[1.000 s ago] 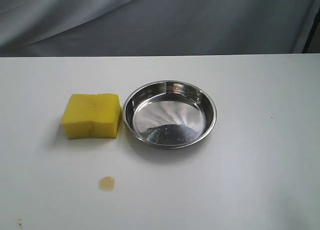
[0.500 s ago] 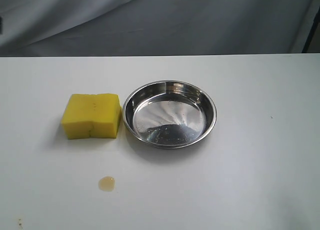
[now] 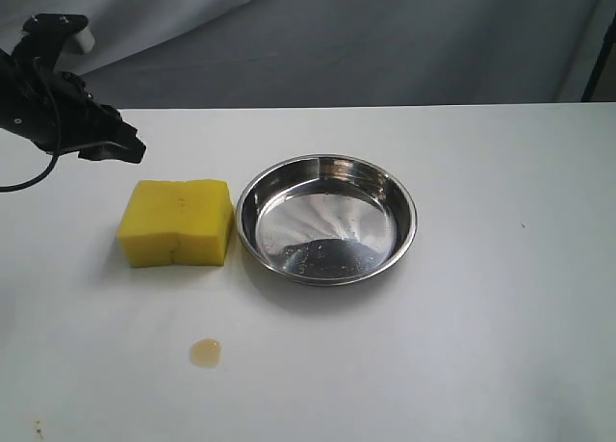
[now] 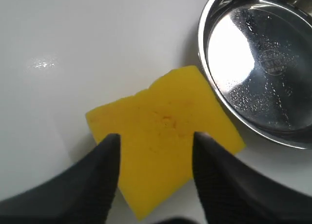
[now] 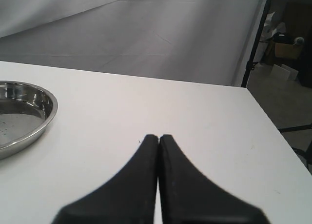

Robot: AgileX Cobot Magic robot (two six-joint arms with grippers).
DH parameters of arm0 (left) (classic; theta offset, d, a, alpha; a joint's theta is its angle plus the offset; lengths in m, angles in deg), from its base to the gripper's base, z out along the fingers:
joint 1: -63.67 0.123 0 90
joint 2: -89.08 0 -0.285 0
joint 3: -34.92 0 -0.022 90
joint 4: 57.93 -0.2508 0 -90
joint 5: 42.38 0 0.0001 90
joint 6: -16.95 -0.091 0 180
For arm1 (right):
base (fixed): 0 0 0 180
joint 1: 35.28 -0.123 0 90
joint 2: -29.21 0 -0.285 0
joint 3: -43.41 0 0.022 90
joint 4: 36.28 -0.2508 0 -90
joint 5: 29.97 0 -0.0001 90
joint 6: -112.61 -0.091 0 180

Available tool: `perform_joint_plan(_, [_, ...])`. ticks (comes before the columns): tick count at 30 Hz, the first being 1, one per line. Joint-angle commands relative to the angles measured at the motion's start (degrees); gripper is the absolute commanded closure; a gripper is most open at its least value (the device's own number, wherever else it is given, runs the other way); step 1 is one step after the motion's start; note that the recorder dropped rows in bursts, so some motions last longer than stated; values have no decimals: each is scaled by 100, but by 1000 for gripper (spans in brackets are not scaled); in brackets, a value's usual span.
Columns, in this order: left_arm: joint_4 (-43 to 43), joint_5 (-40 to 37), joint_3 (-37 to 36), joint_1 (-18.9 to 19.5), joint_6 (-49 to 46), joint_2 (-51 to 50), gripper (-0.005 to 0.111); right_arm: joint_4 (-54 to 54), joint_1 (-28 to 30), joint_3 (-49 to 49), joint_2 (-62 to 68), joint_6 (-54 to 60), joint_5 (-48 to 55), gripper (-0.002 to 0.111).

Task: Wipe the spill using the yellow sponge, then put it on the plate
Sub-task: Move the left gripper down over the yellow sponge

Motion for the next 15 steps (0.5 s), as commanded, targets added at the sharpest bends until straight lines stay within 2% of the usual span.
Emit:
perform_joint_plan(1, [121, -24, 57, -46, -377, 4, 30, -42, -15, 17, 20, -12, -44, 108])
perform_joint_plan(2, [121, -24, 57, -46, -377, 4, 21, -42, -15, 17, 20, -12, -44, 108])
perform_joint_plan(3, [140, -24, 57, -46, -377, 4, 19, -42, -15, 17, 20, -12, -44, 108])
perform_joint_plan(8, [199, 15, 57, -46, -307, 4, 21, -42, -15, 17, 20, -12, -44, 108])
perform_joint_plan(10, [199, 39, 57, -46, -113, 4, 46, -42, -15, 17, 20, -12, -44, 108])
perform_joint_plan(12, [199, 39, 57, -46, -31, 4, 97, -42, -15, 17, 20, -12, -44, 108])
perform_joint_plan(13, [199, 11, 57, -46, -83, 14, 105, -42, -15, 17, 20, -12, -44, 108])
perform_joint_plan(15, [32, -169, 57, -46, -167, 14, 104, -42, -15, 17, 20, -12, -44, 108])
